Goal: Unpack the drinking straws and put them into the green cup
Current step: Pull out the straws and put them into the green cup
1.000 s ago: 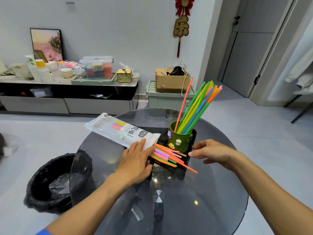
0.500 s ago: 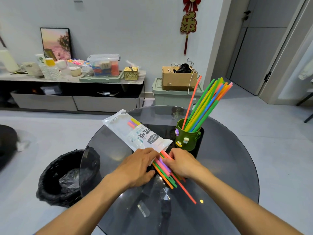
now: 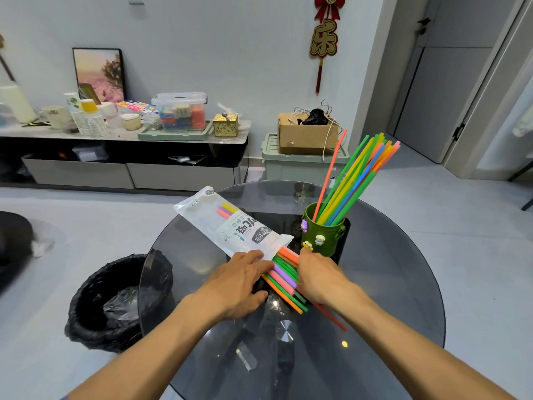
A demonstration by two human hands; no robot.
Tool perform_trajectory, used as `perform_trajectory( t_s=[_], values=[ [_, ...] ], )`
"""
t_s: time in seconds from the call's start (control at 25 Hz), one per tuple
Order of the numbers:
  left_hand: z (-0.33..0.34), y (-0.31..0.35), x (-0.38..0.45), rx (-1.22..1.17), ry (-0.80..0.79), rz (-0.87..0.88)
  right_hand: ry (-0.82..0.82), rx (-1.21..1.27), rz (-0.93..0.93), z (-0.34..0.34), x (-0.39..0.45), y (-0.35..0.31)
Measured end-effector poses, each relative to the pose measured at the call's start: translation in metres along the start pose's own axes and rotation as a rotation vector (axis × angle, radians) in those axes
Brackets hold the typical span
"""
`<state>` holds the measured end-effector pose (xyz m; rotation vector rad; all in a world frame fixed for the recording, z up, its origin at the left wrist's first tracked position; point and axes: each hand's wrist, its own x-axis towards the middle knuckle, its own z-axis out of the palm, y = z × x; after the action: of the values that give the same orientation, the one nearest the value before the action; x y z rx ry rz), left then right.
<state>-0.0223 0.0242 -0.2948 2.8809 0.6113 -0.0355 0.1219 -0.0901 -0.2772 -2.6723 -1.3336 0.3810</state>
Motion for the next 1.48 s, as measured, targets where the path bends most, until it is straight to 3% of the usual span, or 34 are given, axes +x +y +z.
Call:
perform_trajectory(
  t_s=[0.2, 0.4, 0.52, 0.68, 0.8, 0.84, 0.92, 1.0, 1.08, 1.16, 1.24, 1.32, 1.4, 1.48],
  values=[
    [-0.003, -0.001, 0.003, 0.008, -0.022, -0.047, -0.033, -0.122, -0.036, -0.020, -0.005, 0.016],
    [-0.003, 0.004, 0.014, 0.005, -0.047, -0.082, -0.198, -0.250, -0.001, -0.079, -0.031, 0.062],
    [-0.002, 0.013, 0.021, -0.023, -0.048, -0.126, -0.214, -0.240, 0.016, -0.121, -0.051, 0.089],
    [-0.011, 0.020, 0.020, -0.214, 0.002, -0.195, -0.124, -0.059, -0.097, -0.138, -0.067, 0.085],
    [-0.042, 0.024, 0.012, -0.342, 0.413, -0.372, -0.054, -0.132, -0.160, -0.117, -0.065, 0.061],
    [-0.048, 0.023, 0.007, -0.203, 0.535, -0.311, -0.027, -0.155, -0.198, -0.109, -0.063, 0.052],
    [-0.050, 0.028, -0.004, 0.154, 0.613, -0.001, 0.002, -0.149, -0.316, -0.099, -0.062, 0.034],
    [-0.042, 0.045, -0.014, 0.142, 0.533, 0.138, 0.004, -0.169, -0.438, -0.097, -0.062, 0.016],
    [-0.040, 0.058, -0.016, -0.080, 0.497, -0.046, 0.104, -0.301, -0.511, -0.096, -0.066, 0.003],
    [-0.039, 0.053, -0.009, -0.201, 0.509, -0.258, 0.473, -0.420, -0.558, -0.099, -0.067, -0.002],
    [-0.053, 0.040, -0.002, -0.518, 0.638, -0.342, 0.955, -0.184, -0.620, -0.107, -0.071, -0.006],
    [-0.068, 0.033, 0.003, -0.973, 0.786, -0.260, 1.215, 0.211, -0.627, -0.110, -0.075, -0.008],
    [-0.070, 0.037, 0.005, -1.273, 0.795, -0.166, 1.136, 0.613, -0.522, -0.105, -0.073, -0.012],
    [-0.054, 0.049, 0.008, -1.230, 0.649, -0.221, 0.836, 0.980, -0.368, -0.091, -0.070, -0.022]
  ],
)
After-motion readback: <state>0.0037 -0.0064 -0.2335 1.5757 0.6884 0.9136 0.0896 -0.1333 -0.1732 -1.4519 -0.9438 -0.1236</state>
